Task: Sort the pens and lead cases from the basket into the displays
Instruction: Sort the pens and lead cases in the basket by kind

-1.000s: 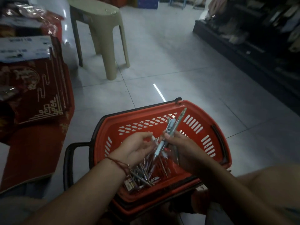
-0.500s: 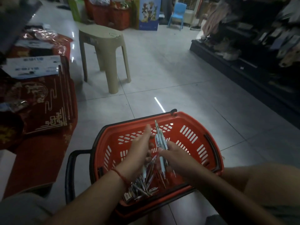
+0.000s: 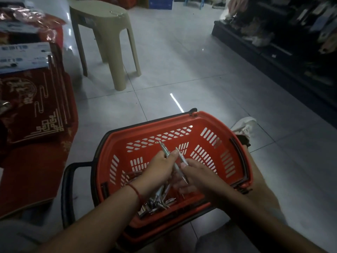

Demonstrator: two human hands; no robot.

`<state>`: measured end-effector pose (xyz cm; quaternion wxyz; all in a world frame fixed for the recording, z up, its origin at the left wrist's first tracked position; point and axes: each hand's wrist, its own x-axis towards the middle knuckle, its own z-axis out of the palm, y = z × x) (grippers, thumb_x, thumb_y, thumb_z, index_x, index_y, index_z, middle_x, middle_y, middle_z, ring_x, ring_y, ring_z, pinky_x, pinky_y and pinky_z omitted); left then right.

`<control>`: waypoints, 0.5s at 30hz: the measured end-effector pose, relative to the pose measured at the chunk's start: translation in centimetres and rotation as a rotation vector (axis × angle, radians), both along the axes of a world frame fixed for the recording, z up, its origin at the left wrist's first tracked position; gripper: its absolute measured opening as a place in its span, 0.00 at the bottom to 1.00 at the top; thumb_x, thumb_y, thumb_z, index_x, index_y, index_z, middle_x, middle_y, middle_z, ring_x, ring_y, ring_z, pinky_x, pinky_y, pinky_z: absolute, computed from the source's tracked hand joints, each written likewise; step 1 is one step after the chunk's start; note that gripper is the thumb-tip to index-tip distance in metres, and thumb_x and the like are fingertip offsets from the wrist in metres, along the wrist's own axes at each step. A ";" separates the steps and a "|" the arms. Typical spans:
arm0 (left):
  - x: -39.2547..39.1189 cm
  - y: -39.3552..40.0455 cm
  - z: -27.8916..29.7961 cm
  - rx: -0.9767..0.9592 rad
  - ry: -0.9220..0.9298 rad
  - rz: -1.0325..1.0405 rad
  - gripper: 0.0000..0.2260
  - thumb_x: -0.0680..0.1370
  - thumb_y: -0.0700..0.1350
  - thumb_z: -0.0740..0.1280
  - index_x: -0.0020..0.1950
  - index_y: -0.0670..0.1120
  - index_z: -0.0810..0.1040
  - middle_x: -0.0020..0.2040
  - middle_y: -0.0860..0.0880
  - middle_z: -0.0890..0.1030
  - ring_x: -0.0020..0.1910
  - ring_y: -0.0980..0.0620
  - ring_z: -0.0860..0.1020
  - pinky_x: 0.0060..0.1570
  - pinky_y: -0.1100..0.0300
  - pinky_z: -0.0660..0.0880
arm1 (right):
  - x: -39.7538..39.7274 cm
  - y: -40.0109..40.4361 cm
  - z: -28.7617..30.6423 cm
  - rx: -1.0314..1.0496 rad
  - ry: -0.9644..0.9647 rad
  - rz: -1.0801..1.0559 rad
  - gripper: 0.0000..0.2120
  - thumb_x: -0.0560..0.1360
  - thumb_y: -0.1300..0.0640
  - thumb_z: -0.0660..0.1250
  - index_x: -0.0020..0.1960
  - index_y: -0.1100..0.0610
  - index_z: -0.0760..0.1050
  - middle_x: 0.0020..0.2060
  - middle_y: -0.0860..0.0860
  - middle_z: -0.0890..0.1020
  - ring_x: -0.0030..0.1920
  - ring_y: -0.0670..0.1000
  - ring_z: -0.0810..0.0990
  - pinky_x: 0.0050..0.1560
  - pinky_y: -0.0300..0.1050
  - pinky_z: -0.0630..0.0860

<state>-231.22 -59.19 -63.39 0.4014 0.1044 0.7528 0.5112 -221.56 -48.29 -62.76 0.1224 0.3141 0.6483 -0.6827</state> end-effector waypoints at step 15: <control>-3.6 -1.0 -6.1 -0.211 0.037 -0.057 0.04 0.82 0.44 0.60 0.55 0.50 0.73 0.37 0.52 0.77 0.33 0.56 0.74 0.29 0.64 0.70 | -7.5 12.1 -13.0 0.519 -0.485 -0.022 0.09 0.80 0.56 0.66 0.46 0.61 0.78 0.39 0.54 0.80 0.34 0.48 0.78 0.31 0.38 0.73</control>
